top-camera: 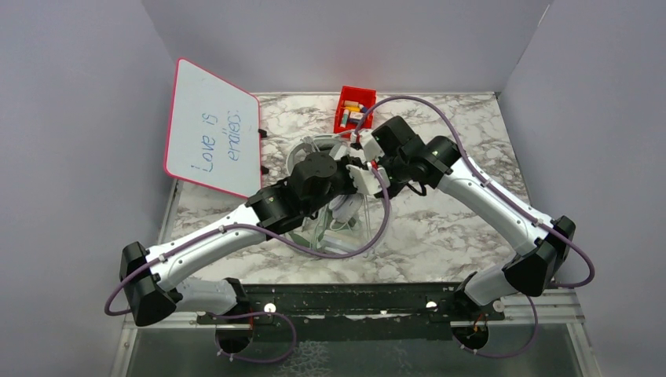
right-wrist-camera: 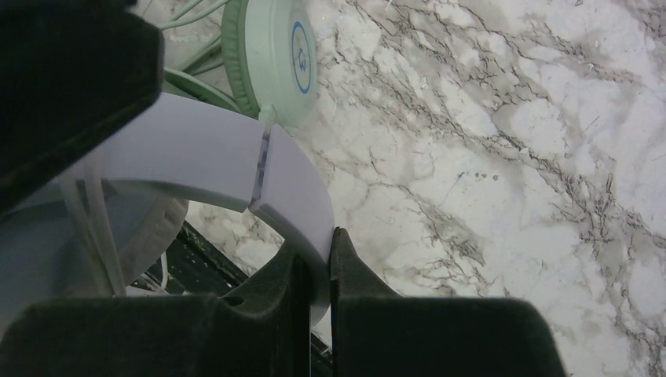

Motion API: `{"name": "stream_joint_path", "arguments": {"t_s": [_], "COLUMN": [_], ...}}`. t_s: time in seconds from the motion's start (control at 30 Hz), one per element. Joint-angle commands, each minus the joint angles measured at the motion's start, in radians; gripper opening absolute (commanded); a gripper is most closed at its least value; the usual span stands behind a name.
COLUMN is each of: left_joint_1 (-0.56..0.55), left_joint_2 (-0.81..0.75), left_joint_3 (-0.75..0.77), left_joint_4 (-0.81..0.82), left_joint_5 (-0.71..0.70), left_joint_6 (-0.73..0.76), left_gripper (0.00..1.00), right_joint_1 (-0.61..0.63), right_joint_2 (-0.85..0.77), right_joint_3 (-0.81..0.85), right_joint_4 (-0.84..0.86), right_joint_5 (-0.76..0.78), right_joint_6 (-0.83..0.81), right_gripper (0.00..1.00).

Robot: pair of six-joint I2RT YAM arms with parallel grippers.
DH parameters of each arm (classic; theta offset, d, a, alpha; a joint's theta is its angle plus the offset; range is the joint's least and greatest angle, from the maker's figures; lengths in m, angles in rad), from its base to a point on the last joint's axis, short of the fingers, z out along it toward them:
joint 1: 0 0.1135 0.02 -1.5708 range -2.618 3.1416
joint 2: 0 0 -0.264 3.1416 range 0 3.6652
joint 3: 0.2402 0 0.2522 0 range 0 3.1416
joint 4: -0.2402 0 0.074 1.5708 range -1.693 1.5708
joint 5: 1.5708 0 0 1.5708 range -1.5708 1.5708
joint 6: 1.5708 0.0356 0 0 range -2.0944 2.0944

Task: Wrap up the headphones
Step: Wrap the headphones cable around the headphones.

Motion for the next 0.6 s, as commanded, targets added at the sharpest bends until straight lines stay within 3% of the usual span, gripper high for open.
{"name": "stream_joint_path", "arguments": {"t_s": [0.0, 0.2, 0.57], "left_joint_1": [0.019, 0.042, 0.109], "left_joint_2": [-0.045, -0.041, -0.048], "left_joint_3": [-0.046, -0.07, -0.174], "left_joint_4": [0.081, 0.095, 0.14], "left_joint_5": [-0.009, 0.015, 0.053], "left_joint_6": [-0.018, -0.045, -0.106], "left_gripper": [0.15, 0.21, 0.19], "right_joint_1": [0.007, 0.008, 0.007], "right_joint_2": [-0.018, -0.019, -0.016], "right_joint_3": [0.024, 0.032, 0.064], "right_joint_4": [-0.01, -0.012, -0.04], "right_joint_5": [-0.054, -0.061, -0.062], "right_joint_6": [0.005, 0.006, 0.021], "right_gripper": [0.01, 0.01, 0.01]}}
